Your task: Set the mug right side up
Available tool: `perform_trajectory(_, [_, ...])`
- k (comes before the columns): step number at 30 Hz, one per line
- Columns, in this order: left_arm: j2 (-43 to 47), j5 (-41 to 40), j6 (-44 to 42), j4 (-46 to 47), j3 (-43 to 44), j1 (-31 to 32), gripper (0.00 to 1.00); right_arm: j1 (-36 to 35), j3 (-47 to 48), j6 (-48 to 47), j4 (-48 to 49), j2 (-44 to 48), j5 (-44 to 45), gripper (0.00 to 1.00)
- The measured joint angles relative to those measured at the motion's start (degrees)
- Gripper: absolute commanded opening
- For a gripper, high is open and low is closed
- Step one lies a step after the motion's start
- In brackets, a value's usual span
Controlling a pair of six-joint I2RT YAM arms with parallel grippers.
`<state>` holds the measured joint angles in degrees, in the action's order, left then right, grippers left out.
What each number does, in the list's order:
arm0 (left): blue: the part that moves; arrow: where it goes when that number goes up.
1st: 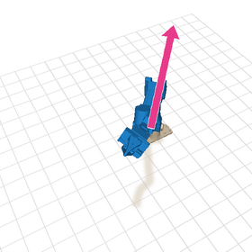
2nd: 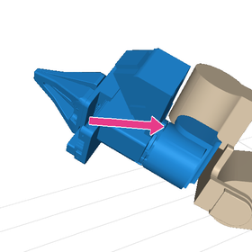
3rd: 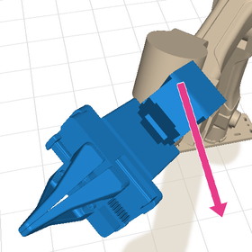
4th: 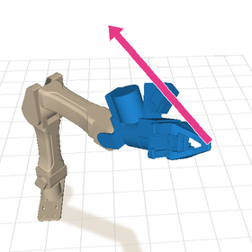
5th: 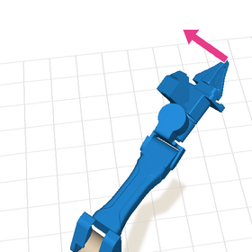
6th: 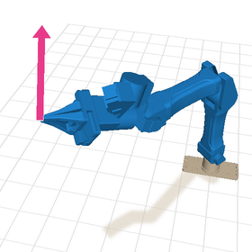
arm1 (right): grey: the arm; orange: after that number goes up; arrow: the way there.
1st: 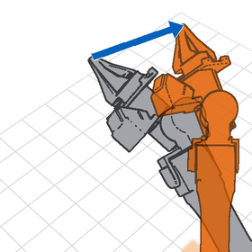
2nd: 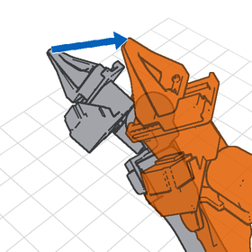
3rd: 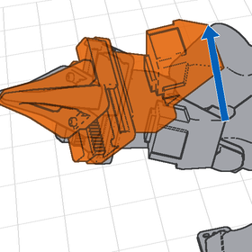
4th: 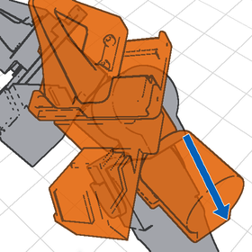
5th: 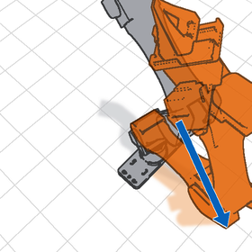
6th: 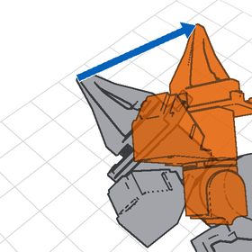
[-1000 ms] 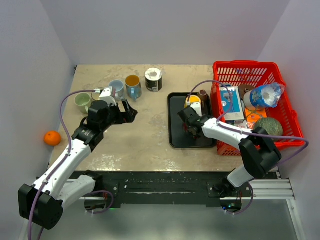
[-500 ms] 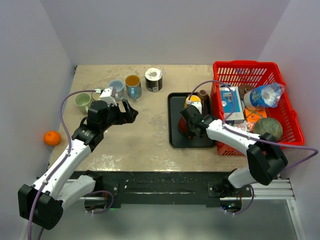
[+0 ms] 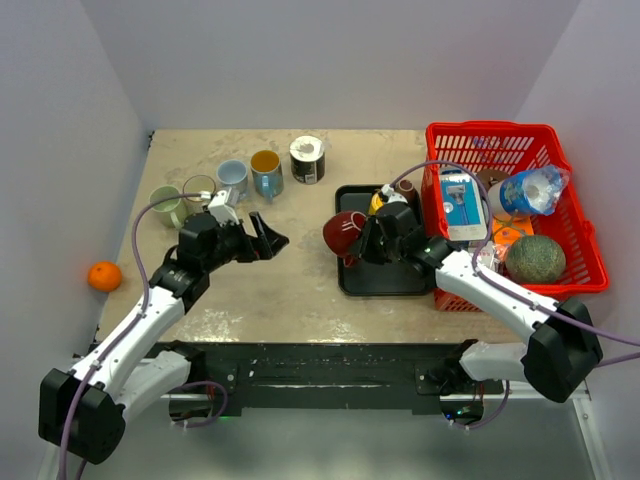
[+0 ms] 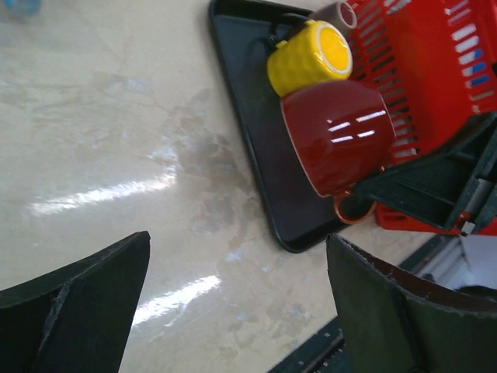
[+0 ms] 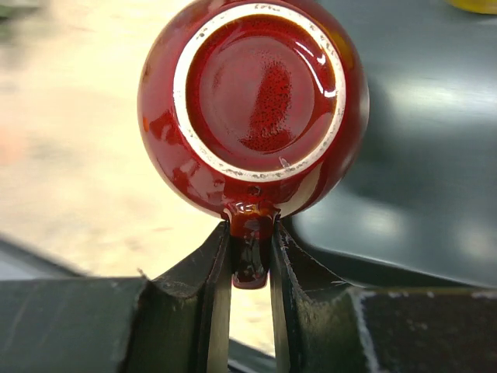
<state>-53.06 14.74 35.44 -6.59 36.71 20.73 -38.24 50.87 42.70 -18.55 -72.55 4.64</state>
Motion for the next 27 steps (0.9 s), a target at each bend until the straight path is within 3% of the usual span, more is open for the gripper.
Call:
perform_trajectory(10, [0.7,15.0,16.3,26.6,-14.8,1.1,0.99,-0.1,-2.7,10.2,16.2,1.7,-11.9,0.00])
perform_trajectory(16, [-0.3,18.1,23.4,39.5,-16.1,3.3,0.98,-1.4,-4.6,15.3,25.0,1.8,-15.3,0.00])
perform_trajectory(25, [-6.0,19.5,31.7,52.6,-14.4,4.7,0.81,-4.3,-5.4,21.4,37.0,3.5,-17.7,0.00])
perform_trajectory(27, [-6.3,19.5,33.0,53.9,-13.9,5.1,0.72,-4.6,-5.4,21.8,39.0,3.9,-17.7,0.00])
